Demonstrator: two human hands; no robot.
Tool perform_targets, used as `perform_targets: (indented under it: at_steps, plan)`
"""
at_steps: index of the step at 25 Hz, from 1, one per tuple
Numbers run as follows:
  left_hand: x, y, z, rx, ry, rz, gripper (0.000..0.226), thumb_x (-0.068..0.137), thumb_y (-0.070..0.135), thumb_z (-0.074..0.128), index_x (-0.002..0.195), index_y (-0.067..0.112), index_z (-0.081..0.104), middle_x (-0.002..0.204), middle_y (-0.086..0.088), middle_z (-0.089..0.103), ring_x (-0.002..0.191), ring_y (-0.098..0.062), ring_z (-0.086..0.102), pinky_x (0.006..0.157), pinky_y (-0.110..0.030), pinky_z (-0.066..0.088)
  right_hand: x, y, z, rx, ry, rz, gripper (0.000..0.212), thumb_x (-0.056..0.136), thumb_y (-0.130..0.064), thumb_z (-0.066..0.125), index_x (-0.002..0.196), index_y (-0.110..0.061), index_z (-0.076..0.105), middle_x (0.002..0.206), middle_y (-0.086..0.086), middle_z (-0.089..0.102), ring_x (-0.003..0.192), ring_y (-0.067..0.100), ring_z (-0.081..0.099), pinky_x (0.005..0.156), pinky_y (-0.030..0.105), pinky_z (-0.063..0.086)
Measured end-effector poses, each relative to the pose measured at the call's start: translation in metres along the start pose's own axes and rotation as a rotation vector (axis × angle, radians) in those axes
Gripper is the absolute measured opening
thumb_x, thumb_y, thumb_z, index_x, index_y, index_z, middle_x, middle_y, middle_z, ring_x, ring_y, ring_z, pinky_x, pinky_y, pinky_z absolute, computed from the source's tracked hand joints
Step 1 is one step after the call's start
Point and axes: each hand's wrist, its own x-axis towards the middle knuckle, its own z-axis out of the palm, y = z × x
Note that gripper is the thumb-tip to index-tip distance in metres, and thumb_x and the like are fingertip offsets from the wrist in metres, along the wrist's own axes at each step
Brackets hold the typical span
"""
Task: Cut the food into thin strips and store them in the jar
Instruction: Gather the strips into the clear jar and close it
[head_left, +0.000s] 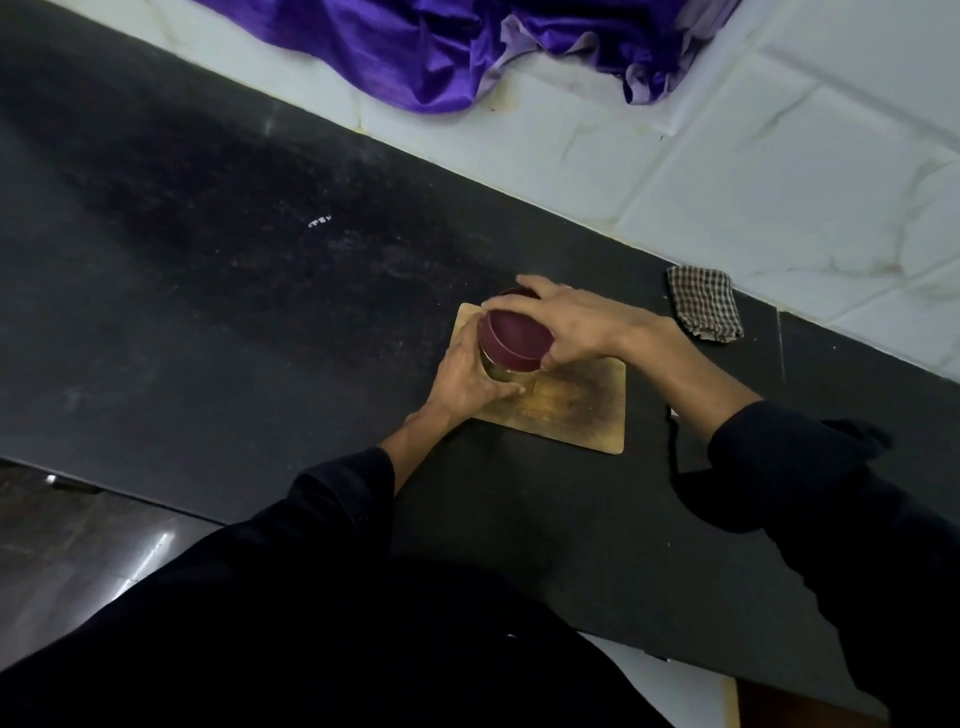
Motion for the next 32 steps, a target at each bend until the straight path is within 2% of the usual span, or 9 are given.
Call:
perform_targets:
  at_steps: [2, 4, 8, 12, 16, 21, 25, 29, 32]
  plan:
    - [0.000, 0.001, 0.000, -0.009, -0.014, 0.002, 0.103, 0.052, 0.028, 0.092, 0.136, 0.020, 0.033, 0.130, 0.003, 0.048, 0.113, -0.003, 0.044, 0.095, -0.019, 0.039, 0.001, -0.003, 0.001, -0.075, 0.116, 0.053, 0.087, 0.079, -0.050, 0.076, 0.149, -0.033, 0.029, 0.137, 0.011, 0.049, 0.116, 0.029, 0.055, 0.082, 0.033, 0.047]
    - [0.001, 0.001, -0.001, -0.014, -0.022, -0.006, 0.103, 0.052, 0.028, 0.092, 0.136, 0.022, 0.033, 0.131, 0.003, 0.048, 0.115, -0.005, 0.045, 0.095, -0.019, 0.039, 0.002, -0.002, -0.003, -0.137, 0.187, 0.171, 0.090, 0.075, -0.069, 0.069, 0.144, -0.021, 0.037, 0.127, 0.009, 0.059, 0.108, 0.028, 0.060, 0.073, 0.031, 0.043]
    - [0.001, 0.000, 0.000, -0.003, -0.016, -0.010, 0.108, 0.053, 0.030, 0.092, 0.139, 0.021, 0.028, 0.135, 0.002, 0.045, 0.121, -0.007, 0.043, 0.100, -0.022, 0.038, 0.000, 0.001, -0.001, -0.162, 0.015, -0.023, 0.101, 0.079, -0.040, 0.079, 0.155, -0.039, 0.013, 0.160, 0.013, 0.023, 0.134, 0.033, 0.042, 0.100, 0.038, 0.045]
    - [0.001, 0.001, 0.000, -0.004, -0.032, -0.012, 0.106, 0.053, 0.028, 0.092, 0.139, 0.021, 0.030, 0.134, 0.001, 0.046, 0.122, -0.011, 0.046, 0.100, -0.025, 0.040, 0.004, -0.002, -0.005, -0.124, 0.138, 0.079, 0.096, 0.075, -0.060, 0.074, 0.151, -0.026, 0.028, 0.141, 0.011, 0.052, 0.122, 0.030, 0.054, 0.087, 0.034, 0.046]
    - [0.002, -0.001, 0.000, 0.023, -0.025, -0.012, 0.112, 0.053, 0.030, 0.092, 0.142, 0.021, 0.025, 0.138, 0.000, 0.044, 0.126, -0.014, 0.044, 0.105, -0.030, 0.039, 0.001, 0.001, -0.005, -0.181, -0.043, -0.019, 0.102, 0.082, -0.031, 0.078, 0.155, -0.043, 0.008, 0.164, 0.011, 0.008, 0.141, 0.035, 0.033, 0.108, 0.047, 0.040]
    - [0.001, 0.001, -0.001, 0.032, -0.036, -0.008, 0.107, 0.053, 0.029, 0.092, 0.139, 0.022, 0.029, 0.135, 0.001, 0.046, 0.124, -0.014, 0.046, 0.104, -0.032, 0.041, 0.007, 0.000, -0.004, -0.110, 0.165, 0.145, 0.082, 0.084, -0.066, 0.061, 0.147, -0.020, 0.034, 0.134, 0.010, 0.056, 0.112, 0.028, 0.058, 0.077, 0.032, 0.046]
    - [0.000, 0.001, 0.000, 0.036, -0.030, -0.010, 0.112, 0.053, 0.032, 0.091, 0.142, 0.021, 0.024, 0.138, 0.000, 0.043, 0.126, -0.014, 0.044, 0.105, -0.030, 0.040, 0.004, 0.000, 0.001, -0.102, 0.003, -0.022, 0.097, 0.082, -0.036, 0.077, 0.154, -0.041, 0.012, 0.162, 0.009, 0.014, 0.141, 0.035, 0.032, 0.107, 0.045, 0.042]
    - [-0.003, 0.005, -0.003, 0.022, -0.016, -0.005, 0.106, 0.054, 0.035, 0.091, 0.140, 0.019, 0.030, 0.134, 0.001, 0.046, 0.122, -0.012, 0.046, 0.104, -0.035, 0.044, 0.010, -0.002, 0.006, -0.044, 0.082, -0.004, 0.096, 0.081, -0.040, 0.077, 0.154, -0.035, 0.017, 0.146, 0.009, 0.034, 0.126, 0.029, 0.045, 0.095, 0.035, 0.048]
    - [-0.003, 0.023, -0.014, 0.000, -0.007, 0.066, 0.101, 0.057, 0.034, 0.089, 0.139, 0.016, 0.033, 0.129, 0.000, 0.041, 0.114, -0.008, 0.044, 0.097, -0.022, 0.043, -0.001, 0.013, -0.008, 0.173, 0.127, -0.027, 0.096, 0.079, -0.037, 0.080, 0.154, -0.029, 0.020, 0.149, 0.006, 0.033, 0.128, 0.024, 0.043, 0.095, 0.029, 0.042]
